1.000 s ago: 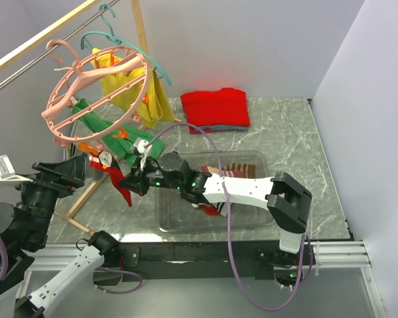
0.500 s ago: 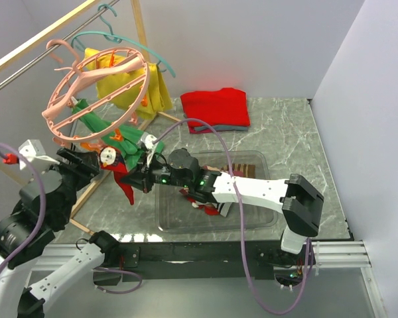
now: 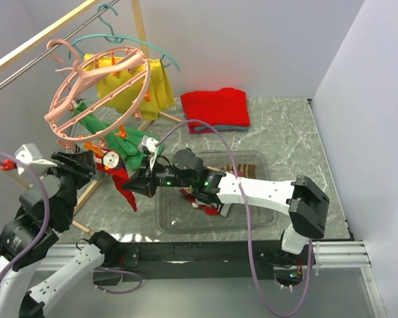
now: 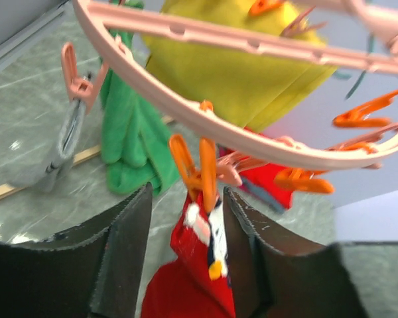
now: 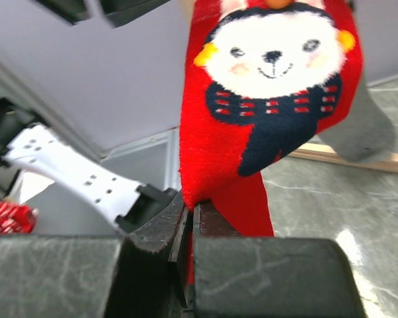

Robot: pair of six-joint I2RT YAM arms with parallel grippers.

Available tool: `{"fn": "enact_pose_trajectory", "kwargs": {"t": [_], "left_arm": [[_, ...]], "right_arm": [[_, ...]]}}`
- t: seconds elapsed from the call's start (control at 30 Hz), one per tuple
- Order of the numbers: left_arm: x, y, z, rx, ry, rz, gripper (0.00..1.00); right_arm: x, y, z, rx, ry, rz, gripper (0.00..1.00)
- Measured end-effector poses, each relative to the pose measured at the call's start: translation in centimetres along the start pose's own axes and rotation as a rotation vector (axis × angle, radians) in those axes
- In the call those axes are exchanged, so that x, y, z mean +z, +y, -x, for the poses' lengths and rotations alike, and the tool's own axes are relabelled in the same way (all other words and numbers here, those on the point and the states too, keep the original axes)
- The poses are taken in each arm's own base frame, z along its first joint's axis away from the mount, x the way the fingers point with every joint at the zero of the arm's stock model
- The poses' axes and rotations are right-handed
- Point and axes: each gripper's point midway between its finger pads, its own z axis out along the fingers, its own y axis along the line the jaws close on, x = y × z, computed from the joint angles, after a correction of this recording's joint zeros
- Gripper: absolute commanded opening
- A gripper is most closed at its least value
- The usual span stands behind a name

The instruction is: Remove the socks clipped to the hanger

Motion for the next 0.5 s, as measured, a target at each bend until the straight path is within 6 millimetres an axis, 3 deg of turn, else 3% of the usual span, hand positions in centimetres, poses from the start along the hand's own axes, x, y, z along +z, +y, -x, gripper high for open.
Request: {"fn": "enact_pose_trajectory", "kwargs": {"t": [0.23, 0.5], "left_arm": [[-0.4, 0.0, 1.3, -0.075, -0.079, -0.047, 0.68], [0.8, -1.4, 1.0, -0.083, -0.084, -0.059, 0.66]], "right_arm": [[-0.3, 1.5, -0.3, -0.002, 0.027, 0.079, 0.00], [-1.3, 3.1, 1.4, -0.019, 0.004, 0.127, 0.00]]}}
